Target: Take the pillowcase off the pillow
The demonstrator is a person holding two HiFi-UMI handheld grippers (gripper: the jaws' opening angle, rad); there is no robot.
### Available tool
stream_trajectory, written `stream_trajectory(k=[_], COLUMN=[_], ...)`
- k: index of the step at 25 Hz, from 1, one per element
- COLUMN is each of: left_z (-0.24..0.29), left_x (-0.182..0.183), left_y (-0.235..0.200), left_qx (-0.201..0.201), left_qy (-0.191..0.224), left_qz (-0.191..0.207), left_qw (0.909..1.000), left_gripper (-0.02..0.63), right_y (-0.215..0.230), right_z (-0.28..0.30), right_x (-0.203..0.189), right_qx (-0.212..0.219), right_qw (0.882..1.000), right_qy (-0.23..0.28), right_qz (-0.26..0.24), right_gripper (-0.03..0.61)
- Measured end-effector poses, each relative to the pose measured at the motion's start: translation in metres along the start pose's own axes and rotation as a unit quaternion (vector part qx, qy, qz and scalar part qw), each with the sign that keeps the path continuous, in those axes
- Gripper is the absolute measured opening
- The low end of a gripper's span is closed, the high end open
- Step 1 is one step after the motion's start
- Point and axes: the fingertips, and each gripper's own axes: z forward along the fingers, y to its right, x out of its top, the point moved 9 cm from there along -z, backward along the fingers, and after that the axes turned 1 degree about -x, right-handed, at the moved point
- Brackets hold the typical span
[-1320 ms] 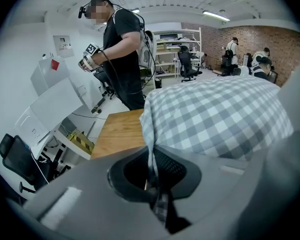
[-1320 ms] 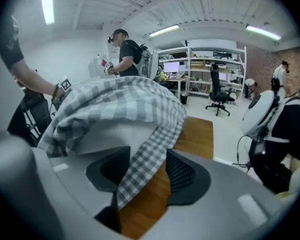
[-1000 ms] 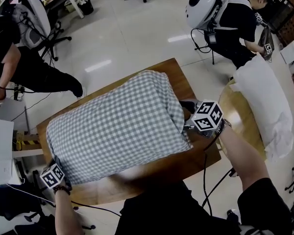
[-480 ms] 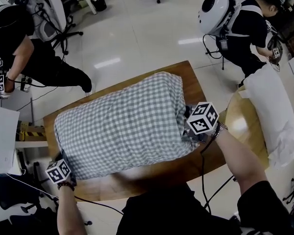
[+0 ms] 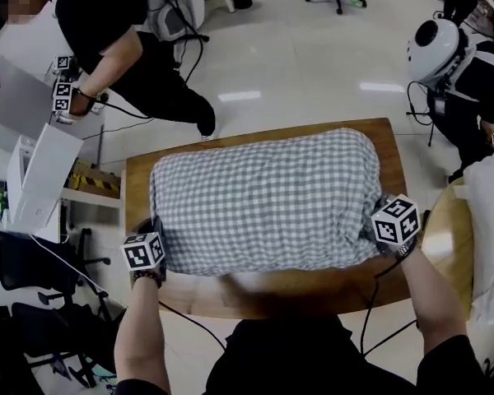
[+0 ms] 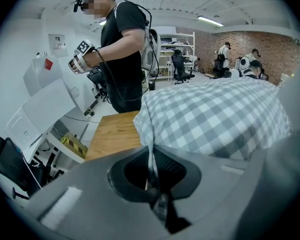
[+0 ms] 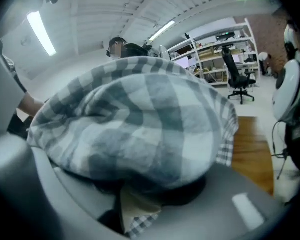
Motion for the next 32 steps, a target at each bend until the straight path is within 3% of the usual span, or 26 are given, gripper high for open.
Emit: stream_trajectory(k=[2,6,13,25,30,32], left_z=[0.01,0.006,-0.008,-0.036,-0.073,-0.077], left_x=[-0.004,-0.014,-0.024,-0.015,-0.02,-0.015], left_y=[0.008,-0.02,-0.043,-0.091,-0.167,-0.176], left_qx=[0.017,0.037,0.042,0.062,0.082,0.081], left_qy=[-0.002,0.003,0.019,0.024,0.034,0.039], left_qz=[0.013,0.018,0.001,-0.05,-0.087,-0.101], left_qw=[0.9998,0.9991,0.9989,0.9966,0.9923,0.9908], left_gripper=[0.012,0.012,0.014,0.009,0.01,0.009], right_y=[0.015,-0.001,-0.026,-0.045,-0.078,-0.081], right_z=[-0.011,0.001,-0.013,-0.049,-0.008,-0.012], right_x=[-0.004,0.002,0.018,0.043,0.059,0.063], right_qx=[-0.045,-0.101,-0.164,-0.242,-0.244,-0.253], right_qw=[0.999,0.994,0.983,0.965,0.964,0.962], right_qy=[0.01,0.011,0.023,0.015,0.016,0.016], right_qz=[-0.01,-0.032,-0.073,-0.099,-0.104,-0.104], right_gripper=[0.112,0.058,0.04,0.028,0.028,0.026])
